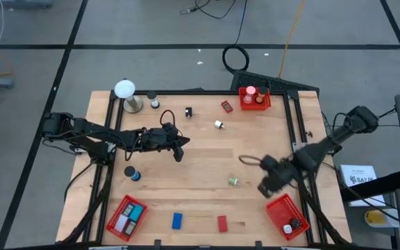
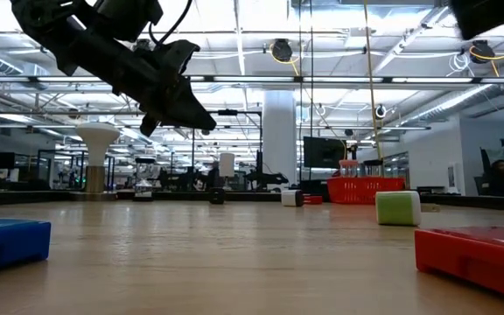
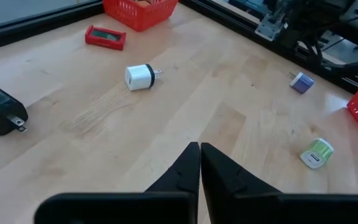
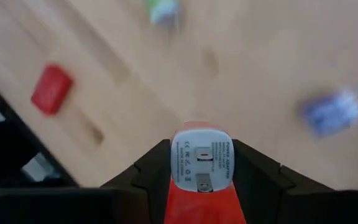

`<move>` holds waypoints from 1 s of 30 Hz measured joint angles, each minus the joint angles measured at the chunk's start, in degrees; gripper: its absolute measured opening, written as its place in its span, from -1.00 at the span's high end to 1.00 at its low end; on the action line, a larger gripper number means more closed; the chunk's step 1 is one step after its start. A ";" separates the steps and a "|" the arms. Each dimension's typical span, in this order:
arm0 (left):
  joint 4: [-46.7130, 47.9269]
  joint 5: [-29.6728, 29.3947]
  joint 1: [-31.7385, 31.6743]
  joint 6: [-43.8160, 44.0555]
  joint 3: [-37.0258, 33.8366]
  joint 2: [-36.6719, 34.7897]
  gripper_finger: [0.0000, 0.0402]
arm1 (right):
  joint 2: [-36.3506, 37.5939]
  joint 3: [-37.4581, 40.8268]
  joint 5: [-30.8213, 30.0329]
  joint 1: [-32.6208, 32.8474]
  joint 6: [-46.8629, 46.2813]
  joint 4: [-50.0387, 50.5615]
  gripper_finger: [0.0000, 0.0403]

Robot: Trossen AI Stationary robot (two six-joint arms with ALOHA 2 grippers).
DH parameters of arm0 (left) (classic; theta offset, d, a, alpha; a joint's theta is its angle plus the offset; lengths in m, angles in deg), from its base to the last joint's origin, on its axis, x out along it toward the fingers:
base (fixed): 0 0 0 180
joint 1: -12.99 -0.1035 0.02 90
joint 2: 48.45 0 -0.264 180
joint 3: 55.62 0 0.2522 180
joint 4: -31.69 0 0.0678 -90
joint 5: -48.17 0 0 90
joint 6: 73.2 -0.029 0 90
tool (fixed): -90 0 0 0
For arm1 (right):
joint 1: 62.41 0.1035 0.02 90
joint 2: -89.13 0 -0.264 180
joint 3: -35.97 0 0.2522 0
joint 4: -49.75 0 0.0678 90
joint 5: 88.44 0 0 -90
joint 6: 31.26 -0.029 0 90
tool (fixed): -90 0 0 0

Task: Pick & Place Office items
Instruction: Put the pink charger adapter into the bottom right red basket

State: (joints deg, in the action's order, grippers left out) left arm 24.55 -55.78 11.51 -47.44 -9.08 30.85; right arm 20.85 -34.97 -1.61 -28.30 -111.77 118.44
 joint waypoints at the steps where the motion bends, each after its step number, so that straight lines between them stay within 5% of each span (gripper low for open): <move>1: 0.02 0.00 0.00 0.00 0.00 0.00 0.92 | -0.48 -0.09 0.06 2.79 -3.33 0.09 0.32; 13: 0.09 0.18 0.00 -0.07 0.00 0.02 0.93 | -6.50 -0.25 2.81 22.93 -32.77 -4.21 0.32; 30: 0.09 0.00 0.00 0.27 0.00 0.07 0.99 | -17.31 2.44 6.50 25.33 -41.45 -14.93 0.32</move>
State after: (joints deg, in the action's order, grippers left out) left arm 24.64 -55.78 11.51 -47.17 -9.08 30.92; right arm 3.54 -32.53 4.89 -2.98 -153.21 103.52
